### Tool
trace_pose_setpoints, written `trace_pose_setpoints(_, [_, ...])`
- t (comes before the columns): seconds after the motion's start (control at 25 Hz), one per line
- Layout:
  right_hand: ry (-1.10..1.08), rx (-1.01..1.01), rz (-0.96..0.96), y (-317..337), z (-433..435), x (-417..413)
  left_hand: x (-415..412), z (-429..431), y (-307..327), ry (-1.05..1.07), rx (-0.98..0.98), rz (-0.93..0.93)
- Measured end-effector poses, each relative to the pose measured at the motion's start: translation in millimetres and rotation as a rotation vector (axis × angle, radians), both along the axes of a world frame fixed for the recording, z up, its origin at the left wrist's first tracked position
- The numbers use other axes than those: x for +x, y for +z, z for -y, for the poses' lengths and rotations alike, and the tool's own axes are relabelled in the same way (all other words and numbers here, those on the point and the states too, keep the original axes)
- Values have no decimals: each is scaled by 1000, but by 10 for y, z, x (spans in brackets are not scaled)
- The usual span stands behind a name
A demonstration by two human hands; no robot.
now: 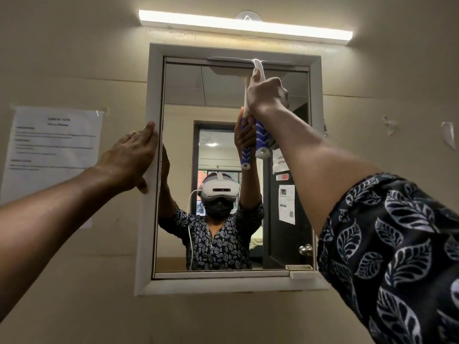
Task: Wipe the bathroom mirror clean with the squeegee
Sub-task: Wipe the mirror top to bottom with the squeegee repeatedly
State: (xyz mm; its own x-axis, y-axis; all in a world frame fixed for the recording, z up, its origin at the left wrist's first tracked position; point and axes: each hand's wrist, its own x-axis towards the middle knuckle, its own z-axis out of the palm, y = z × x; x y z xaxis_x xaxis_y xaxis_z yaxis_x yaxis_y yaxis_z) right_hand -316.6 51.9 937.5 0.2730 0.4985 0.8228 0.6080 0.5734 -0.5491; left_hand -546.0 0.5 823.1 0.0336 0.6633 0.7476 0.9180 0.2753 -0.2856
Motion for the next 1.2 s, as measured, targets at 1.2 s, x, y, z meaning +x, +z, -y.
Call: trace_pose_setpoints(1.2, [102,245,-183,-326,-152,-127,27,4,-1,20,-13,-6])
